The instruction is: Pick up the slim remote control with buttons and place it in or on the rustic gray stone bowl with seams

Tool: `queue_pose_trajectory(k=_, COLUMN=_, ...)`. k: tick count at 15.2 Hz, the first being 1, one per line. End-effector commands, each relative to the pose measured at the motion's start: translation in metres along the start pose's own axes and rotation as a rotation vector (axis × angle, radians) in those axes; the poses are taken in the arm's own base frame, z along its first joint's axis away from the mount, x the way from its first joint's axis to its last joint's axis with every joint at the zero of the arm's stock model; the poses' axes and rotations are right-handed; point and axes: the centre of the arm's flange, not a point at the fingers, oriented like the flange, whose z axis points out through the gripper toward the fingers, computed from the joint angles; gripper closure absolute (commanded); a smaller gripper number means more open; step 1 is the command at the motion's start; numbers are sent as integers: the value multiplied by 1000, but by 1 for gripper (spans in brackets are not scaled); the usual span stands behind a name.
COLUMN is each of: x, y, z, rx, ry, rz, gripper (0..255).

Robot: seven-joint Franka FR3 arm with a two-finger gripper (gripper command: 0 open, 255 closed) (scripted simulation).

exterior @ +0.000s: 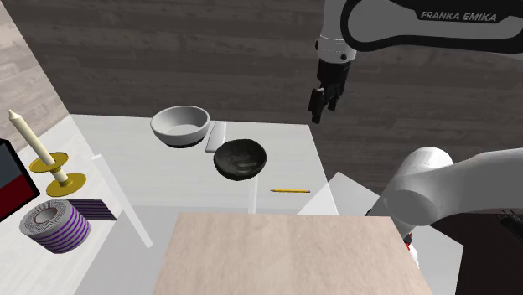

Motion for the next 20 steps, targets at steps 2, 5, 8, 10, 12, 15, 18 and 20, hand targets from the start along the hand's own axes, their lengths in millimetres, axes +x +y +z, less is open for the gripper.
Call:
queue_pose_trajectory(k=2, x=9, y=-7, z=5, rx=2, ry=1, rz=19, gripper=0)
queue_pose_trajectory(k=5, x=37, y=-29, z=21, rx=9, ry=5, rz=74, gripper=0)
queue_pose_trajectory(k=8, x=66, y=-49, z=37, rx=17, ry=8, rz=130, gripper=0)
queue_pose_trajectory(k=10, x=86, y=-61, z=47, rx=21, ry=11, rz=167, gripper=0)
queue_pose_trajectory(k=12, x=106, y=-73, z=58, rx=26, ry=13, rz=204, gripper=0)
queue_pose_trajectory(k=15, x=138, y=-89, z=73, rx=33, ry=17, rz=260, gripper=0)
queue_pose_trajectory(k=18, x=170, y=-103, z=88, rx=40, ry=20, rz=316, gripper=0)
queue_pose_trajectory(k=20, x=193, y=-112, z=98, rx=45, ry=22, rz=353, gripper=0)
